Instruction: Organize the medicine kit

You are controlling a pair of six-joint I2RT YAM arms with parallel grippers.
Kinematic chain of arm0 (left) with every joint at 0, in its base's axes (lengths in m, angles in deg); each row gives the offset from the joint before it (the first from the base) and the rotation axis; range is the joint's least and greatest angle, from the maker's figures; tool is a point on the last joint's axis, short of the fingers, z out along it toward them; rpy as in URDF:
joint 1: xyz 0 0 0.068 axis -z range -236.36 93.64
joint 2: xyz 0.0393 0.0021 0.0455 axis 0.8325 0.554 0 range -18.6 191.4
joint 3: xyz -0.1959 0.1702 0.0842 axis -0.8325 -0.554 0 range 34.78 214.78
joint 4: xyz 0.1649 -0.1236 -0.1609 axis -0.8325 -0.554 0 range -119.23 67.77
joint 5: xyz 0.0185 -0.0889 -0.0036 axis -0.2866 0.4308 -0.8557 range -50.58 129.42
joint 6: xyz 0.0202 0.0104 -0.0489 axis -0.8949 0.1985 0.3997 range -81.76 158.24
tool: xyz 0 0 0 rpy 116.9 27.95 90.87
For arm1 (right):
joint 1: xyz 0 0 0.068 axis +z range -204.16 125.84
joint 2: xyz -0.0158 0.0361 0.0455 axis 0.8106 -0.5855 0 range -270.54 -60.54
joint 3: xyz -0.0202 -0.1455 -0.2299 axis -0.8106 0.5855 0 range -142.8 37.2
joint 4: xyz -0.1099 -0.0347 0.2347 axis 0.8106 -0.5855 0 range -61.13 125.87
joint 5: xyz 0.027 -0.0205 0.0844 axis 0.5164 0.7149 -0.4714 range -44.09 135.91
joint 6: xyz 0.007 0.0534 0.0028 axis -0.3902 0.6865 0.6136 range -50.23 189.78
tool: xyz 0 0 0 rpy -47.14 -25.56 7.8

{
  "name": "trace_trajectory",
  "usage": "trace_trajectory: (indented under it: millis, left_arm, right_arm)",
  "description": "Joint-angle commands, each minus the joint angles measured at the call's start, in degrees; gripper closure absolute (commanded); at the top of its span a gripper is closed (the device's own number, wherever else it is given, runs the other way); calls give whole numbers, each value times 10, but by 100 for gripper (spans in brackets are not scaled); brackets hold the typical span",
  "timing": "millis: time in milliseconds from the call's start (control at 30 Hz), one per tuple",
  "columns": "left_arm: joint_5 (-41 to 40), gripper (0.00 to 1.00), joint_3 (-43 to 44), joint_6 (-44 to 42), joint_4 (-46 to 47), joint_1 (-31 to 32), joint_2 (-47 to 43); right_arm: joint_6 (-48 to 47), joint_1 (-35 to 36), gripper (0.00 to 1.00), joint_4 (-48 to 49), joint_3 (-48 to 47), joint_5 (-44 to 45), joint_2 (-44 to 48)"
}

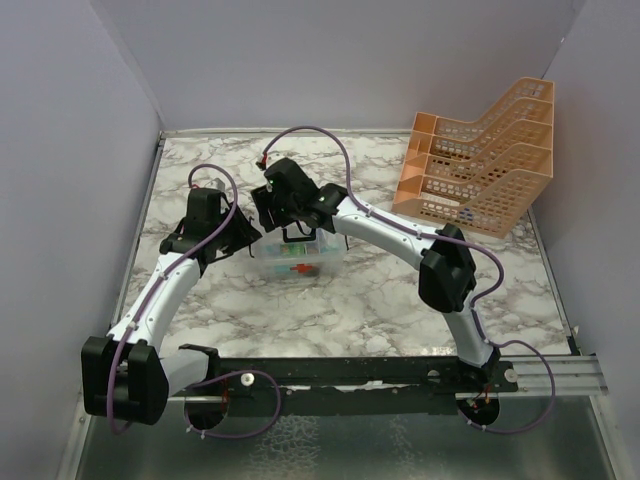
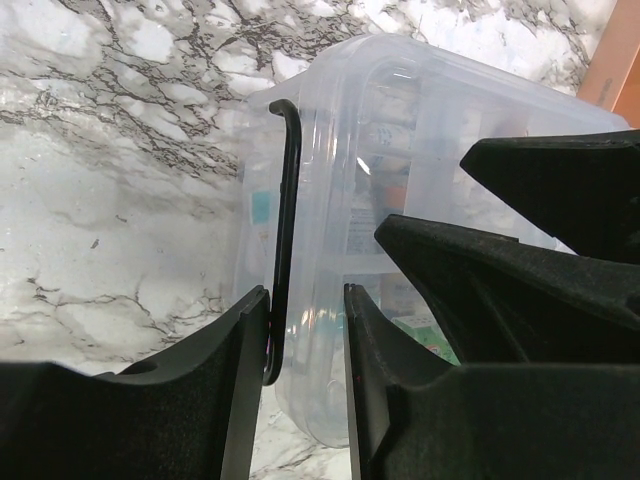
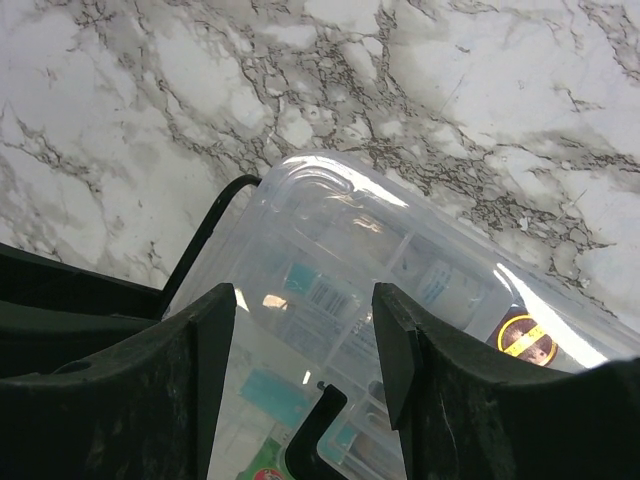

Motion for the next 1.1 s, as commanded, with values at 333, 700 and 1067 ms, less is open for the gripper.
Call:
trace_trajectory:
  millis: [333,700,1067]
  left_arm:
    - [-61,88,-39,-62,-146,-3,54]
    - [-75,100,-25,-63,-152,-2,54]
    - [-52,59,-1,-63,-162,1,52]
  right_arm:
    - [8,3,42,-99,18,-12,-59]
    - [21,4,43,-100,11,-5,-60]
    - [31,3,43,-100,10,-4,-62]
